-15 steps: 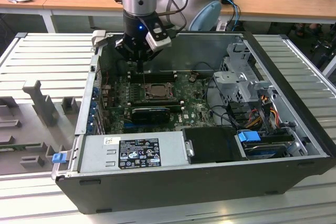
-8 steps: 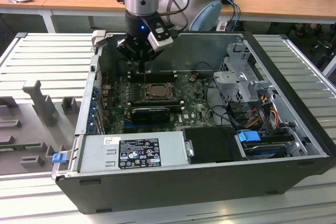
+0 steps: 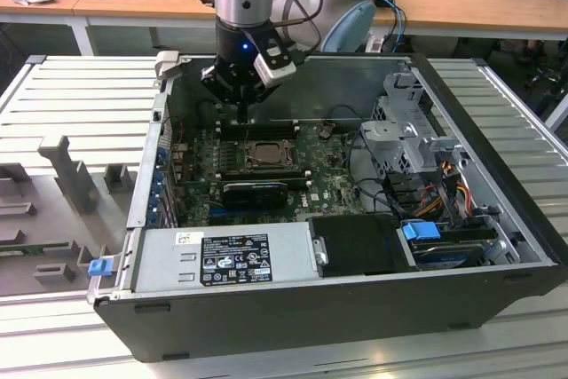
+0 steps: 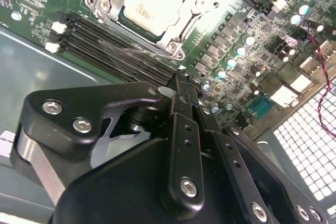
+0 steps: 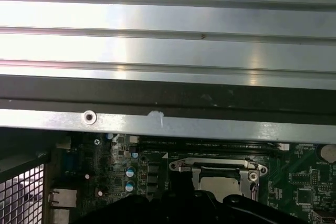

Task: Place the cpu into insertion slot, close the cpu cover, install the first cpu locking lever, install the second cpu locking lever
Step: 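Install the first cpu locking lever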

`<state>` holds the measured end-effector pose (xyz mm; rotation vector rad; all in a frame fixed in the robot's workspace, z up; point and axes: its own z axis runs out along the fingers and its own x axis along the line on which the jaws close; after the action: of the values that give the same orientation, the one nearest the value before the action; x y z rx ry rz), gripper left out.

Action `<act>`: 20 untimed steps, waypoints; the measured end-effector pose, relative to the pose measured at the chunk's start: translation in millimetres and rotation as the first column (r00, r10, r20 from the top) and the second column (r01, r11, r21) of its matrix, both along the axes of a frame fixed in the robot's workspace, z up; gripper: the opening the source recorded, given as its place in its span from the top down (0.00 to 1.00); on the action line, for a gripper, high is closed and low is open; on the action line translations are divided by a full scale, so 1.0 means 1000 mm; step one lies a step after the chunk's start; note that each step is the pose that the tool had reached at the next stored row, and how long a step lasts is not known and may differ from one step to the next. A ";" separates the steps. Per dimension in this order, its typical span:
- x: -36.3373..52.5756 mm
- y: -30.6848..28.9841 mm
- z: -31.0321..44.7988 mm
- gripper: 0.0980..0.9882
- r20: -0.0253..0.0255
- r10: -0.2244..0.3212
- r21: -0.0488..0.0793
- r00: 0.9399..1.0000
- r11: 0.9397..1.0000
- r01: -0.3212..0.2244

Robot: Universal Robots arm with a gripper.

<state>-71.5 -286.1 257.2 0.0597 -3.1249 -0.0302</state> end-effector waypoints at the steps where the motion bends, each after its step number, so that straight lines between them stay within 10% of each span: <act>1: 0.0010 0.0000 0.0000 0.99 0.000 0.000 0.000 1.000 1.000 0.000; 16: 0.0174 0.0000 -0.0006 0.99 0.000 0.000 0.000 1.000 1.000 0.000; 20: 0.0190 -0.0007 -0.0027 0.99 0.000 -0.001 0.040 1.000 0.999 0.001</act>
<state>-52.6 -286.8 254.5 0.0591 -3.1245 -0.0931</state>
